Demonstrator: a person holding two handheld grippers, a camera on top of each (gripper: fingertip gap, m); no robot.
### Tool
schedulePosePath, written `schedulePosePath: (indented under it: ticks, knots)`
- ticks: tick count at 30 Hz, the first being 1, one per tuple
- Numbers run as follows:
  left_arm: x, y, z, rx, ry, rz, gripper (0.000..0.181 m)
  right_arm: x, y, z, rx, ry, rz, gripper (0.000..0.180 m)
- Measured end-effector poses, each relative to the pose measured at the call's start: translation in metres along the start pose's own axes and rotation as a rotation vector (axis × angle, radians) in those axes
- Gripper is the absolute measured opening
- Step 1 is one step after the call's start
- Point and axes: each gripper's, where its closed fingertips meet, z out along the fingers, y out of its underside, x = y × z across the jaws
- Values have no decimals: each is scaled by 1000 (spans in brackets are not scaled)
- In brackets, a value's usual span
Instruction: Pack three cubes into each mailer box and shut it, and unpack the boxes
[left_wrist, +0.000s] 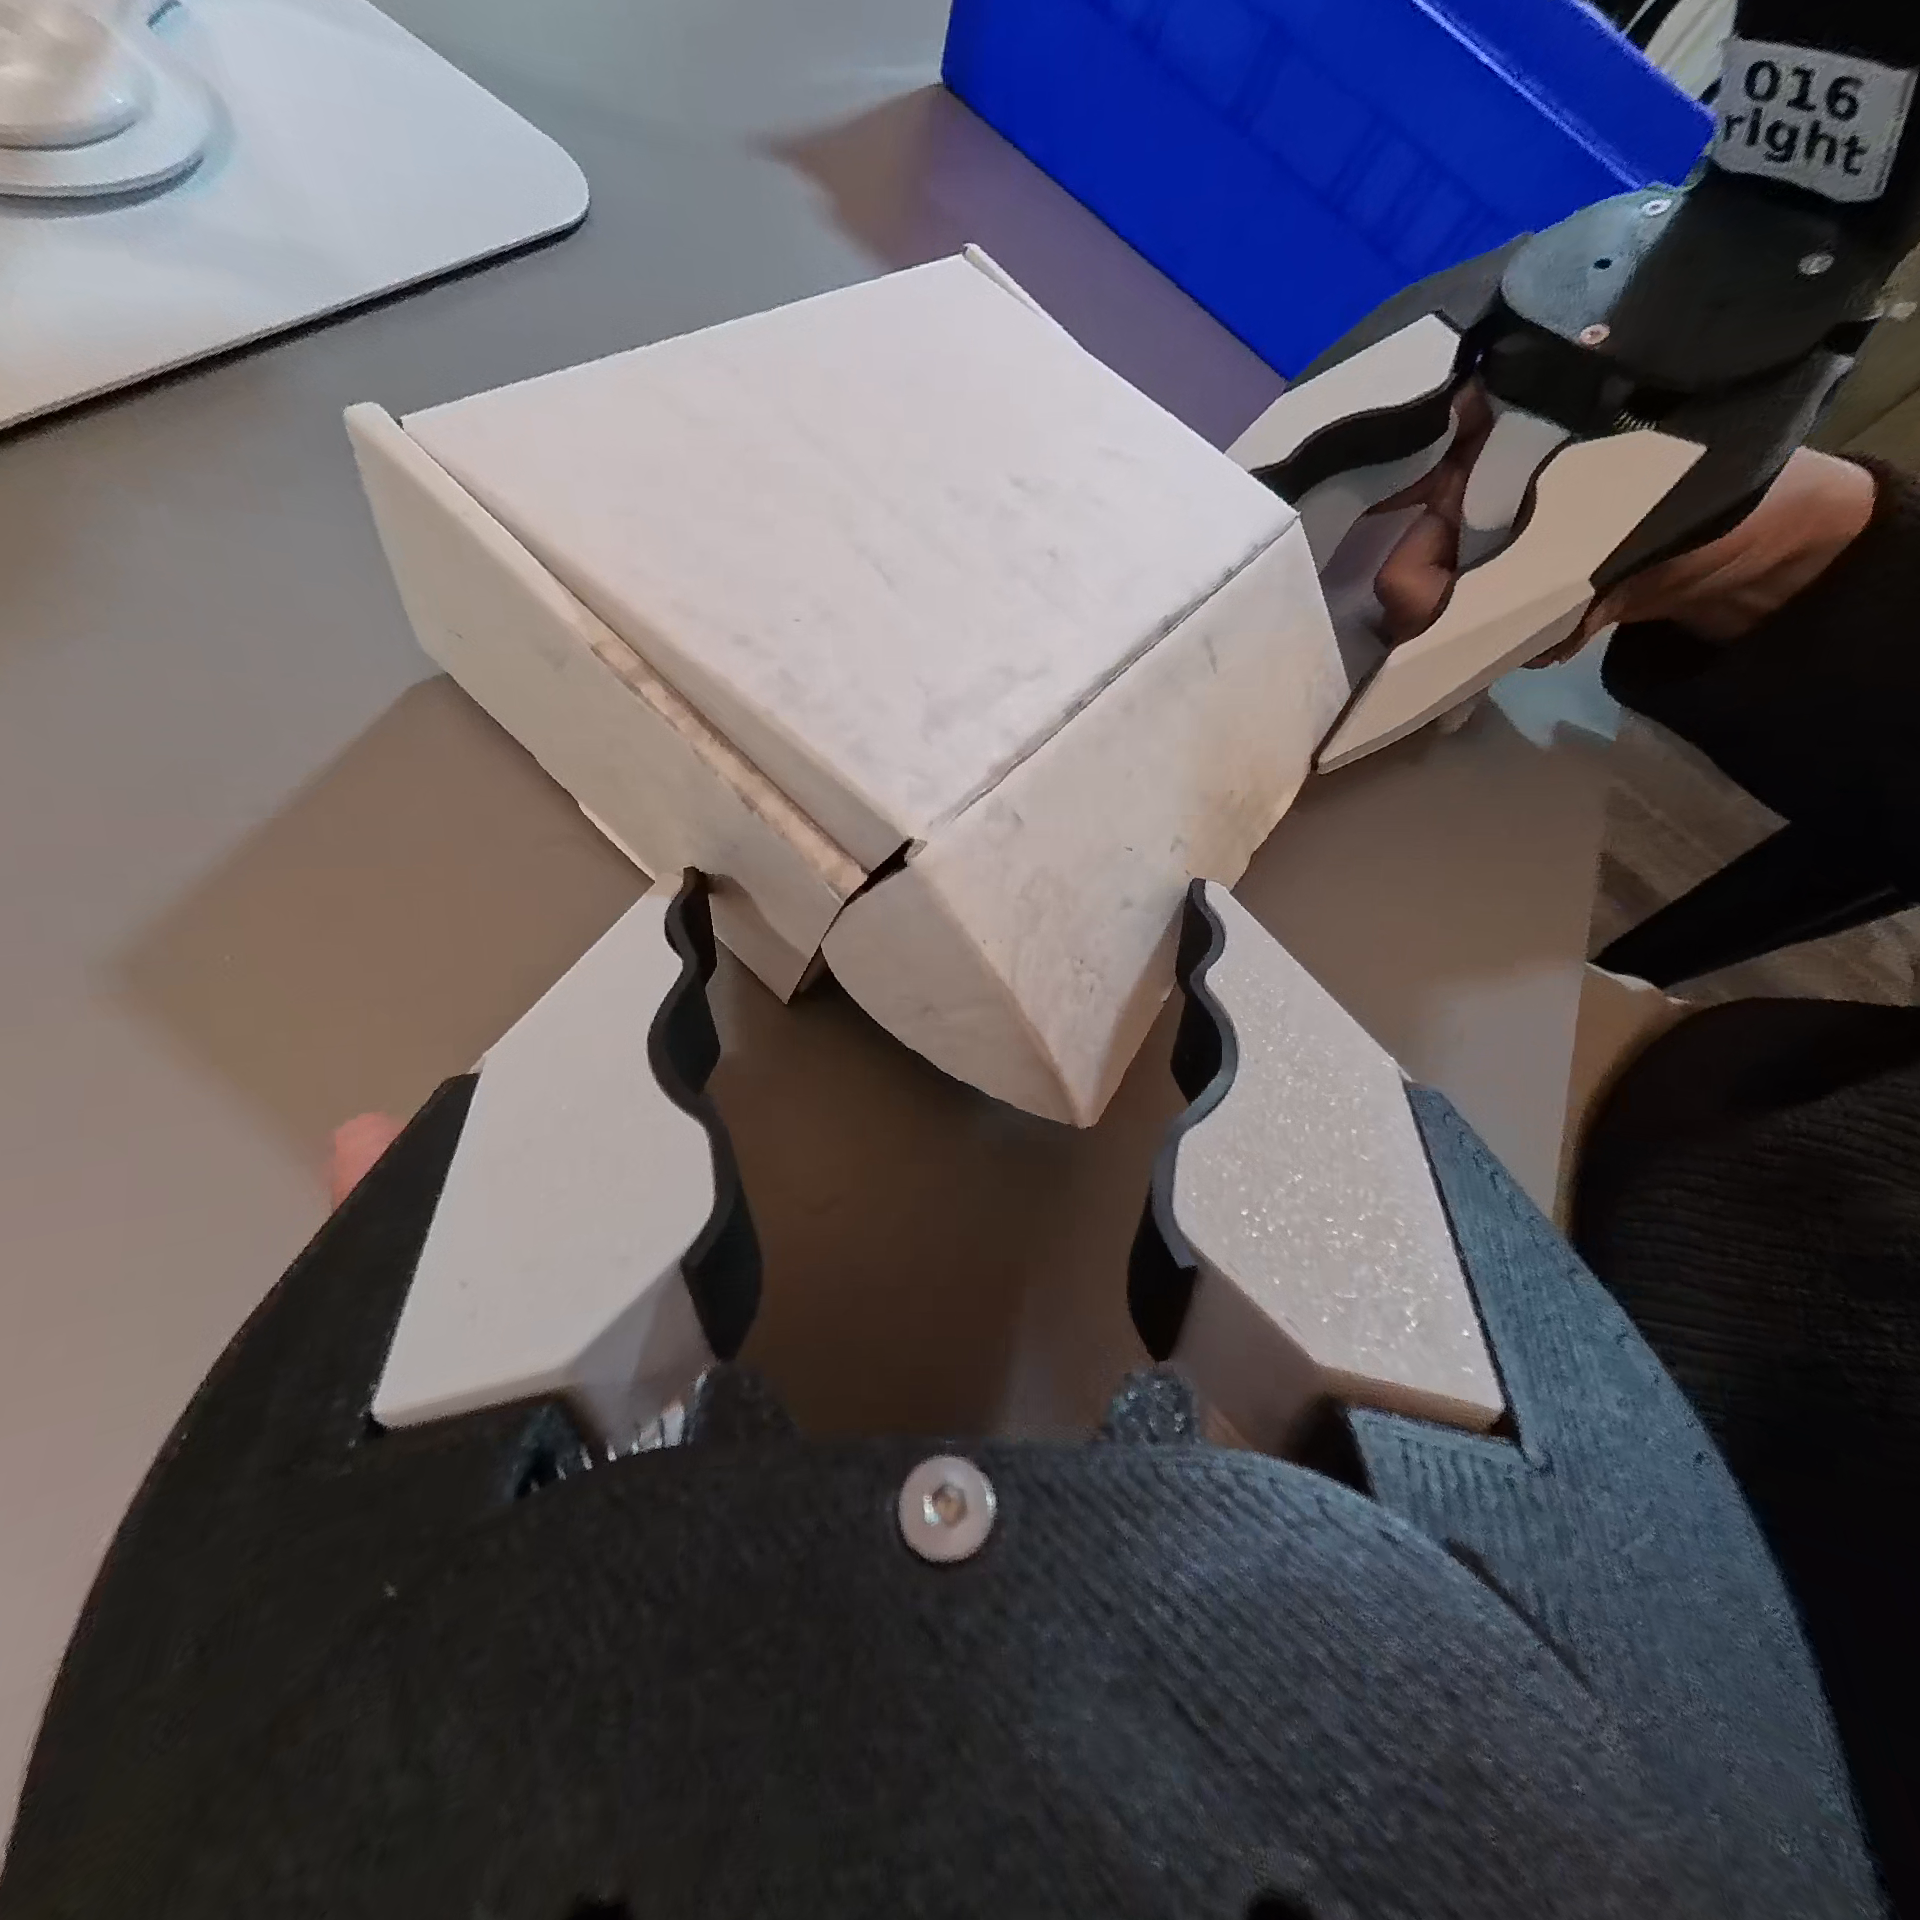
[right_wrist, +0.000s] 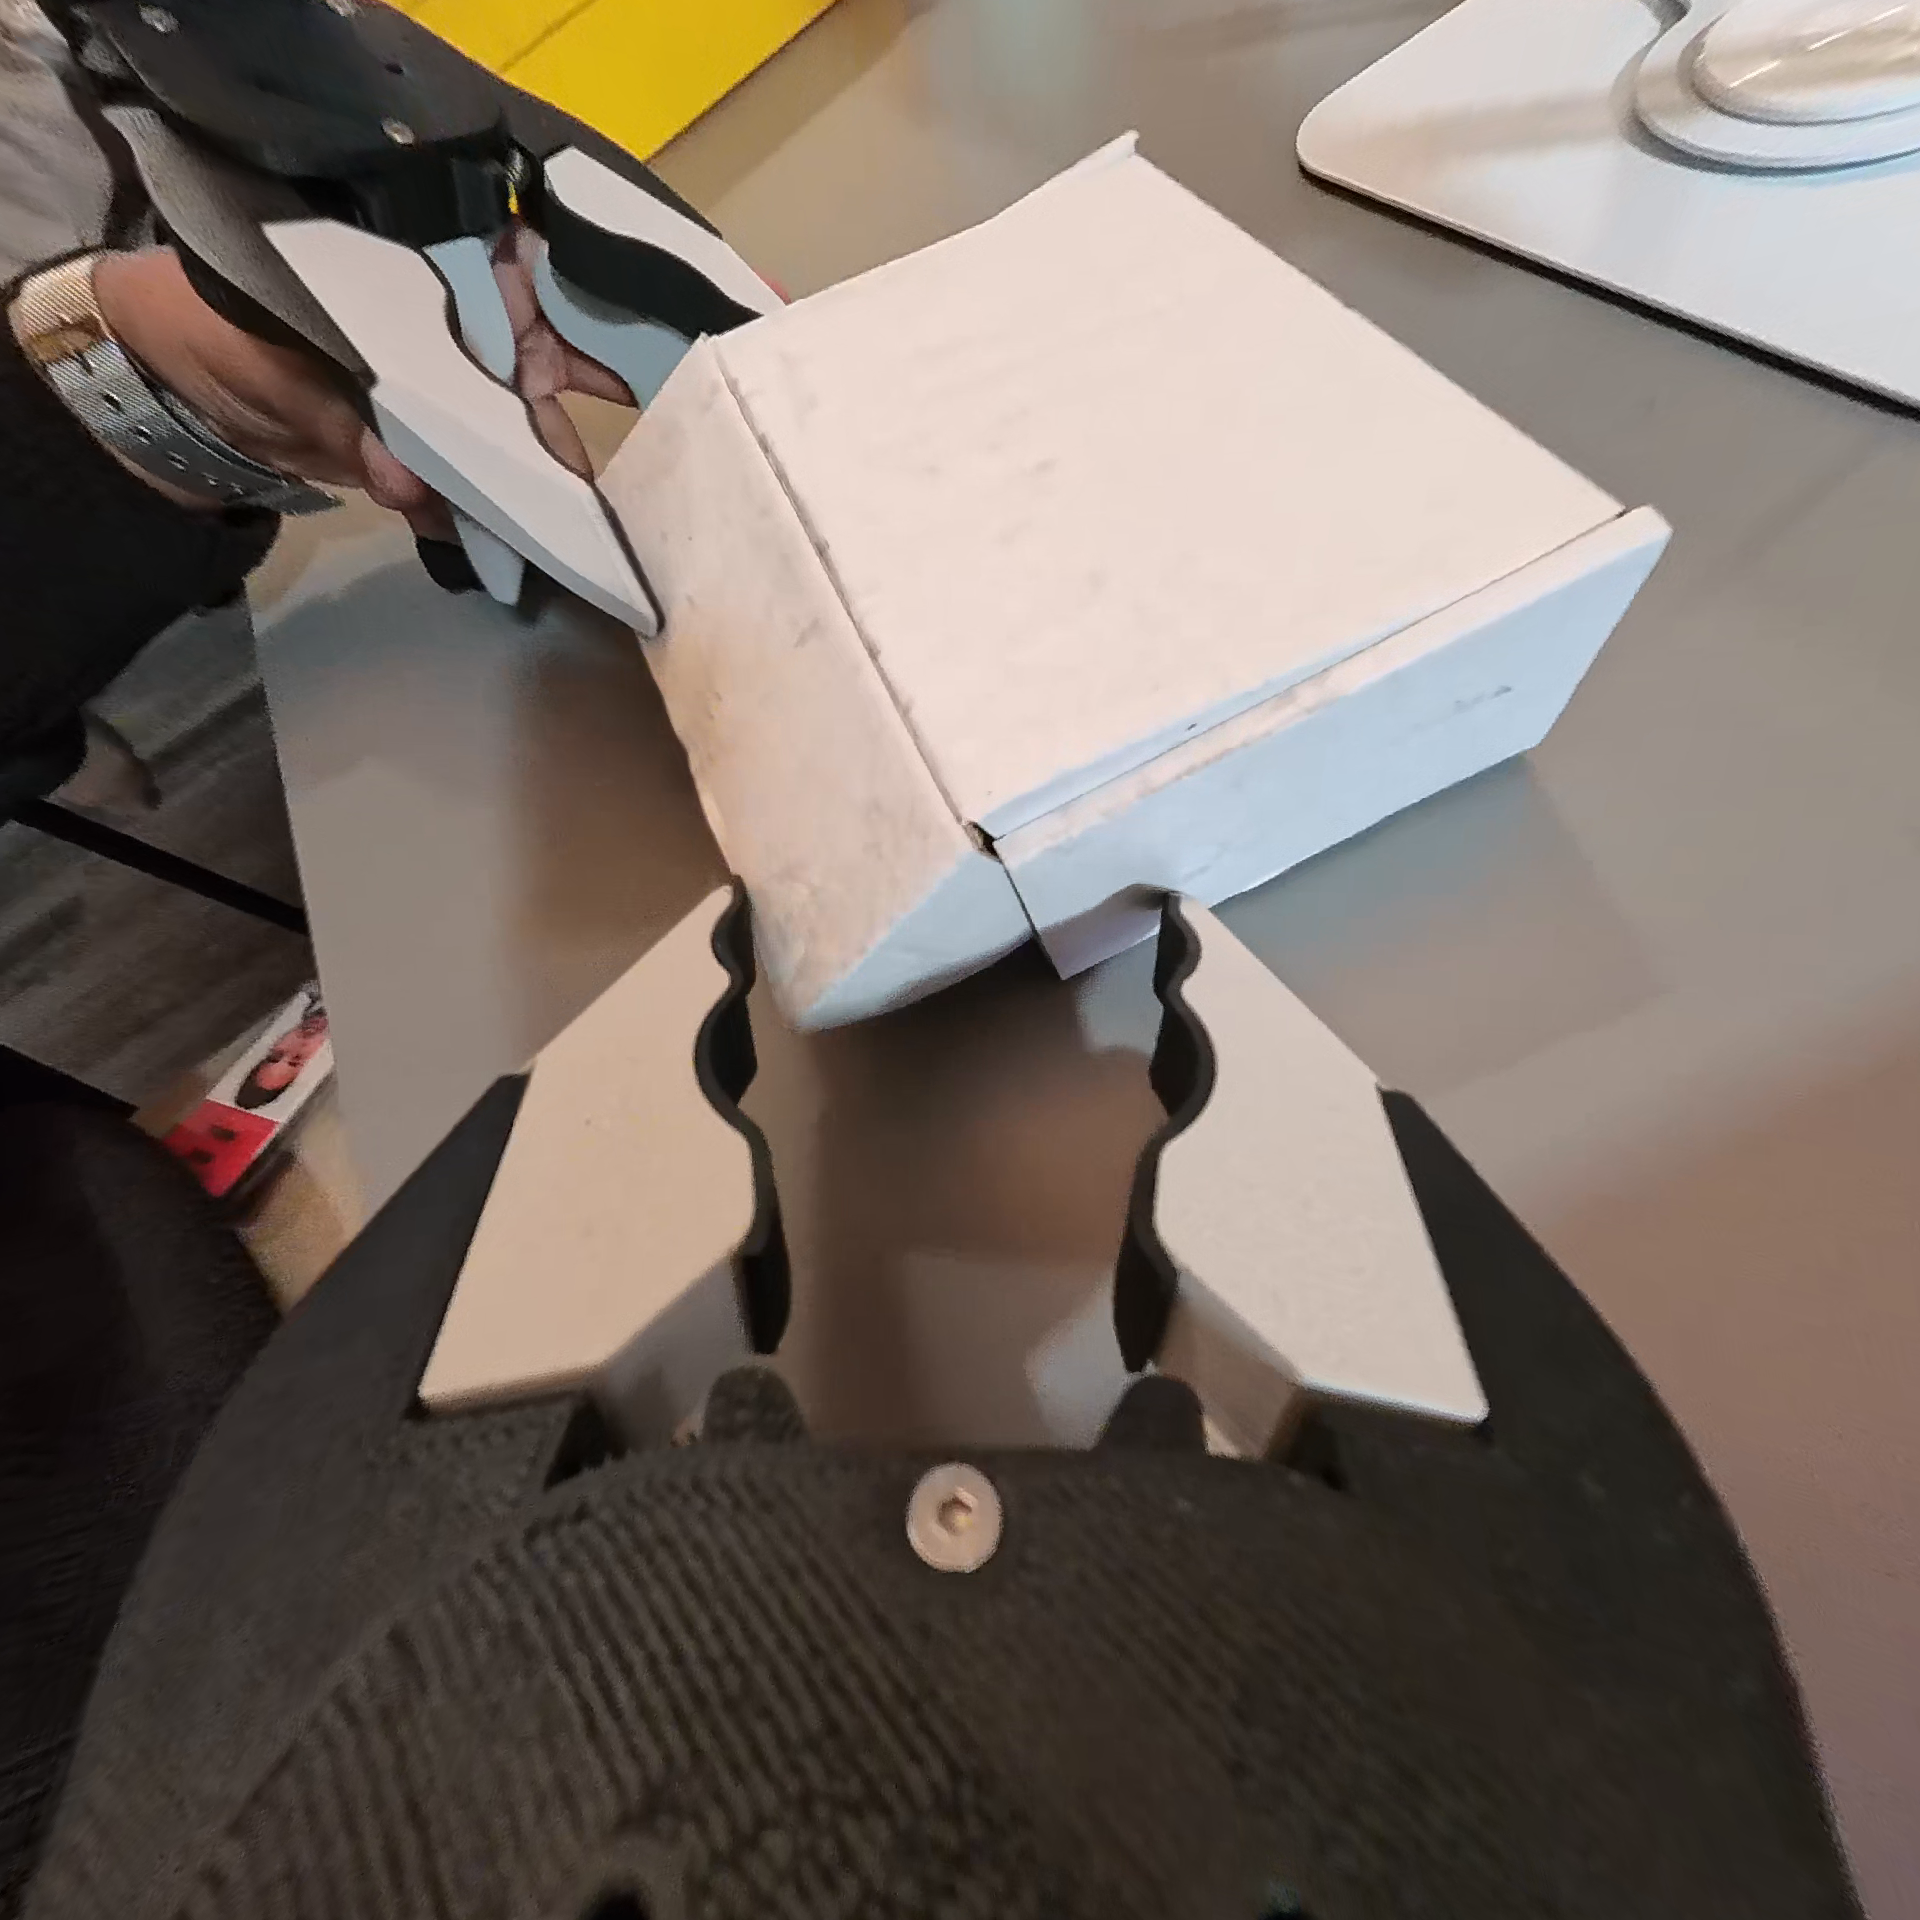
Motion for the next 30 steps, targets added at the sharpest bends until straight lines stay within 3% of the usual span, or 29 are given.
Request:
schedulePosePath:
  ticks: [30]
  knots:
    - [4,-10,-10,39,-61,126,82,-2,-5,-5,8,42,-97,69]
